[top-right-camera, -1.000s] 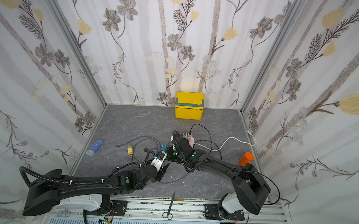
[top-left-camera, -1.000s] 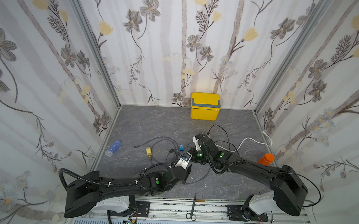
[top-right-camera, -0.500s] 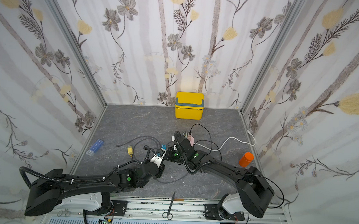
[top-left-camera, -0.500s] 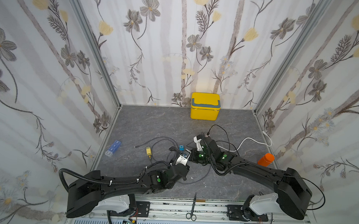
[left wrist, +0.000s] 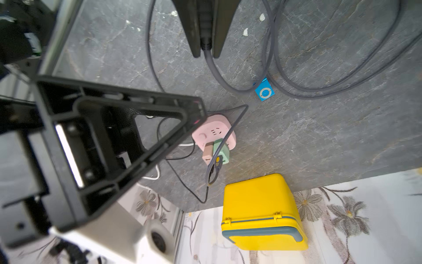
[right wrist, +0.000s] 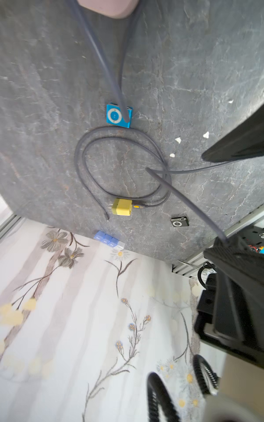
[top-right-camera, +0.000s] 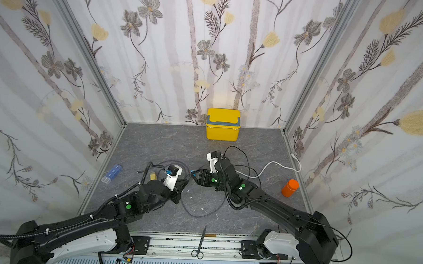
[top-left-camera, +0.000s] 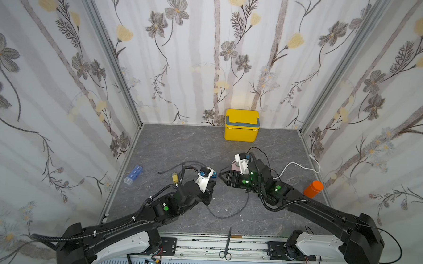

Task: Charge mp3
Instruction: Pick up the charging cable from the center of the board.

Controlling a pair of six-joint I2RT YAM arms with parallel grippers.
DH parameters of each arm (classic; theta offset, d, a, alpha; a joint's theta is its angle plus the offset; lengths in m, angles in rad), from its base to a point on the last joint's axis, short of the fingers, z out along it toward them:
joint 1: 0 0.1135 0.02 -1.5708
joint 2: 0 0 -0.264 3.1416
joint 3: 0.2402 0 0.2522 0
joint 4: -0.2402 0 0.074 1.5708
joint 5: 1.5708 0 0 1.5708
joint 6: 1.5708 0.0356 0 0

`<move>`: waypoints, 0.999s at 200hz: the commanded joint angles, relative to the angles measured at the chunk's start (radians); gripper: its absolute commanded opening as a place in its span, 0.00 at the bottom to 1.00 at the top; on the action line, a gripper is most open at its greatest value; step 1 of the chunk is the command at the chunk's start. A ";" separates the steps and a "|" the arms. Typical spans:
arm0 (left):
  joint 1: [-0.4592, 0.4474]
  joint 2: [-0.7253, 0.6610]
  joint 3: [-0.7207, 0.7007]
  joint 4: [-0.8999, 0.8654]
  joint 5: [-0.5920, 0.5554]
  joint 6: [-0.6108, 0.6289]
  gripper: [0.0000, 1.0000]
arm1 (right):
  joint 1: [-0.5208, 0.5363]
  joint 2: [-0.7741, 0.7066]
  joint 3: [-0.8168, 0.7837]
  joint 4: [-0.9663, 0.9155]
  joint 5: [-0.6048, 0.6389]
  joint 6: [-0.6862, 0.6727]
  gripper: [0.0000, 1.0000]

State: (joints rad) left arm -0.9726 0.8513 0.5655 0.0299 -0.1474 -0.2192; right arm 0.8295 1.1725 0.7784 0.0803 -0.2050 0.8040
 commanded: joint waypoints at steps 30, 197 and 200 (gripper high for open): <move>0.177 -0.063 0.168 -0.226 0.430 -0.110 0.00 | -0.001 -0.224 -0.218 0.183 0.047 -0.442 0.64; 0.342 0.183 0.359 -0.103 1.038 -0.345 0.00 | 0.002 -0.229 -0.233 0.409 -0.020 -0.965 0.64; 0.341 0.187 0.360 -0.102 1.038 -0.346 0.00 | 0.004 -0.225 -0.230 0.403 -0.028 -0.971 0.64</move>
State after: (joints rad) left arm -0.6312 1.0206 0.9096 -0.1116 0.8577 -0.5571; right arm 0.8280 0.9371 0.5274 0.4465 -0.1768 -0.0895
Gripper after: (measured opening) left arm 0.095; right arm 0.638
